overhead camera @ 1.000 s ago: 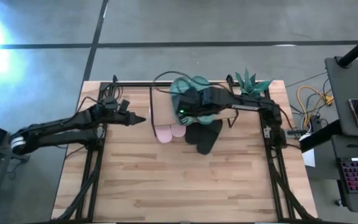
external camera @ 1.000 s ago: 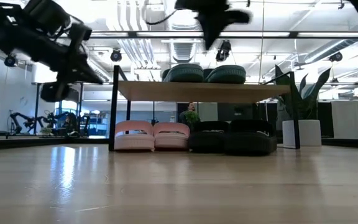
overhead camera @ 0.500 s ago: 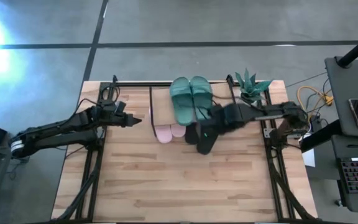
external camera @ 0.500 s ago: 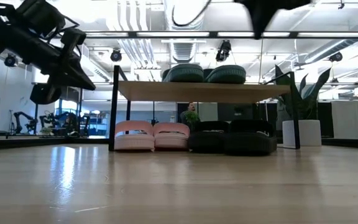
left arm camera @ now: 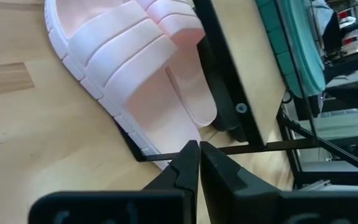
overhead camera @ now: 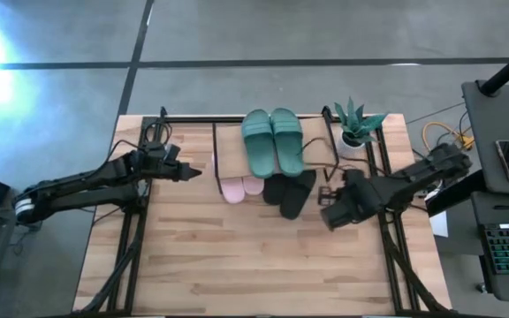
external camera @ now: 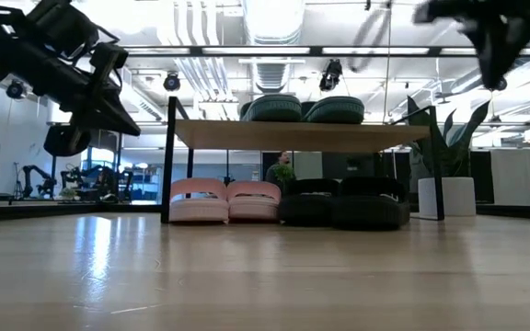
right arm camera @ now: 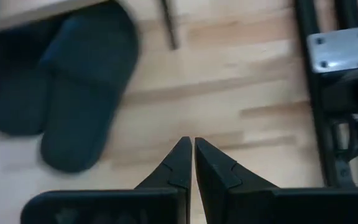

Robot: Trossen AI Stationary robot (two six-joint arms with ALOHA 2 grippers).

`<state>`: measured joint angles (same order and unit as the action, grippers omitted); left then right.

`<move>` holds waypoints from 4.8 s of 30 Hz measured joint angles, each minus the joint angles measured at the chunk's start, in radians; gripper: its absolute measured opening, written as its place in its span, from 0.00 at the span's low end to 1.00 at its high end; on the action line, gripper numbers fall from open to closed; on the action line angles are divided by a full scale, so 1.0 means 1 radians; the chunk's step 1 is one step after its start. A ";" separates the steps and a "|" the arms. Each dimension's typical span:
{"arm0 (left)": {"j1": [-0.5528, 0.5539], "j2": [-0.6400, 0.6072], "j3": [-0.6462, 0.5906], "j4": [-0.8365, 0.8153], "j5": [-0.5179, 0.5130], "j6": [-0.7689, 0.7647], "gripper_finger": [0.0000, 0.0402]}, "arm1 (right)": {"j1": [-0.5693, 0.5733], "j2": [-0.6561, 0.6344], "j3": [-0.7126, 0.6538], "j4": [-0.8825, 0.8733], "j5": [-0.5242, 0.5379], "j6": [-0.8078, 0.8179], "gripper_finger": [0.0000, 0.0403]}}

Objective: Pick and place slides into the shelf
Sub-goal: Adjust the slides under the shelf

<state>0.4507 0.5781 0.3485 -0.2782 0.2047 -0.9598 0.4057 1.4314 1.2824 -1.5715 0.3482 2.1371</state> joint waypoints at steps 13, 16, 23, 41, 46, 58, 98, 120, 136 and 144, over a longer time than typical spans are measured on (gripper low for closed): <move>0.000 0.035 0.000 0.010 0.035 -0.027 0.00 | -0.140 -0.386 -0.292 0.009 0.242 0.140 0.03; 0.001 0.048 0.000 0.010 0.036 -0.029 0.00 | -0.177 -0.429 -0.294 0.025 0.316 0.119 0.03; 0.000 0.071 0.000 0.013 0.037 -0.029 0.00 | -0.237 -0.420 -0.331 0.110 0.326 0.012 0.03; 0.000 0.076 0.000 0.034 0.036 -0.030 0.00 | -0.467 -0.388 -0.356 0.378 0.313 -0.323 0.03; 0.000 0.076 0.000 0.034 0.036 -0.030 0.00 | -0.513 -0.388 -0.357 0.432 0.278 -0.410 0.03; 0.000 0.075 0.000 0.034 0.033 -0.029 0.00 | -0.537 -0.392 -0.423 0.562 0.142 -0.498 0.03; 0.000 0.075 0.000 0.035 0.037 -0.051 0.00 | -0.212 -0.385 -0.266 0.231 -0.020 -0.385 0.03; 0.001 0.004 0.023 0.026 0.032 -0.002 0.00 | 0.111 0.263 -0.156 0.716 -0.014 -0.106 0.03; 0.001 -0.052 0.019 0.015 0.026 0.060 0.00 | 0.127 0.431 -0.055 0.783 0.230 -0.224 0.03; 0.000 -0.044 0.018 0.015 0.026 0.060 0.00 | 0.173 0.394 0.115 0.339 0.266 0.015 0.03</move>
<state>0.4507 0.5343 0.3664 -0.2637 0.2306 -0.8993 0.5791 1.8251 1.3974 -1.2330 0.6145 2.1525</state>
